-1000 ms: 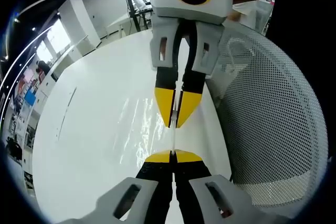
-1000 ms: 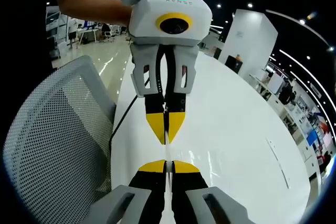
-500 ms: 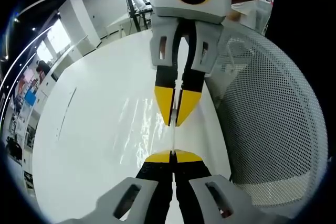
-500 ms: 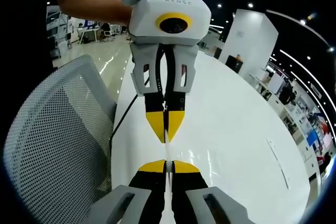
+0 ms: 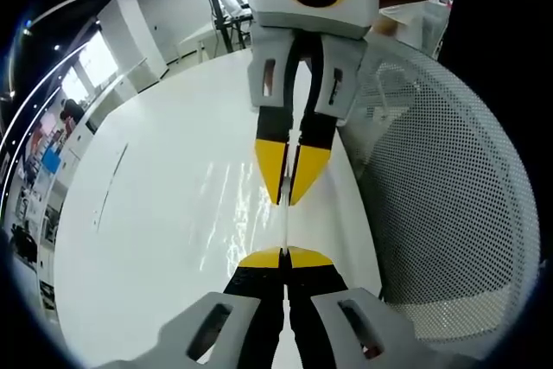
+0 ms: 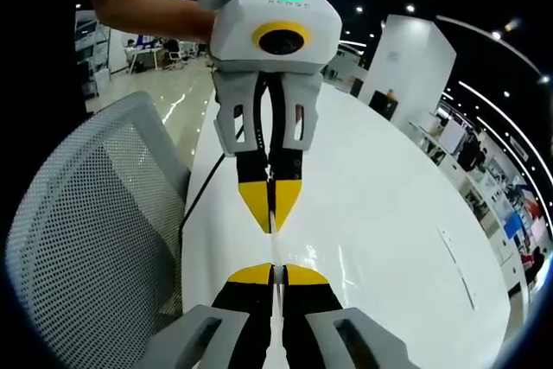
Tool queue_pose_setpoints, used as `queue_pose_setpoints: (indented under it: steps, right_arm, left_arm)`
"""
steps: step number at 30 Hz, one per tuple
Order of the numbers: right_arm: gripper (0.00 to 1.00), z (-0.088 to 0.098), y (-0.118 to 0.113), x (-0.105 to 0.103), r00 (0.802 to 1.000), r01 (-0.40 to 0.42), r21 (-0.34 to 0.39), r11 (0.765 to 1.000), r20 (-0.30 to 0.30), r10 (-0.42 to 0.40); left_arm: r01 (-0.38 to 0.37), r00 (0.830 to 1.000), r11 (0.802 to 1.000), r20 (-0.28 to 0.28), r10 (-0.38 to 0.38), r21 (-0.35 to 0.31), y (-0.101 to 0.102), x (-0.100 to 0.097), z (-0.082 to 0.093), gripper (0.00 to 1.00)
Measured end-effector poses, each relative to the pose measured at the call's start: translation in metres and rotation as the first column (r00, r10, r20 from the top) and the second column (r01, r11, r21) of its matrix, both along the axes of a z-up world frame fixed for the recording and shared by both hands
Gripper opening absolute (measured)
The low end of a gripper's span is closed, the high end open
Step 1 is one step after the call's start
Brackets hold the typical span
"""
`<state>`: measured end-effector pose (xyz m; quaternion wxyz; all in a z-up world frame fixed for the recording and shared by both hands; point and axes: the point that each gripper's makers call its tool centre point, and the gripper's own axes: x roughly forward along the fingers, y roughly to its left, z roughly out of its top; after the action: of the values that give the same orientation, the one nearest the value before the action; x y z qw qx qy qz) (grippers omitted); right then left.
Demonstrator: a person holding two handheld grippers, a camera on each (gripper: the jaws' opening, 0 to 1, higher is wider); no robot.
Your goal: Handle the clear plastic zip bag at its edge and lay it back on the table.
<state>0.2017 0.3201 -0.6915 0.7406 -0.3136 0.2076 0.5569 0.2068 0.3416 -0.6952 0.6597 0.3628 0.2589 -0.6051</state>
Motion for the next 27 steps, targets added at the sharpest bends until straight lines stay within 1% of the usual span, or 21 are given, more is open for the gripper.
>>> queue_pose_setpoints:
  steps: [27]
  right_arm:
    - [0.00,-0.0005,-0.0010,-0.0007,1.000,0.002,0.002,1.000,-0.003,-0.002]
  left_arm:
    - [-0.006,1.000,1.000,0.000,0.006,0.003,0.0011,-0.0009,0.0002,0.00]
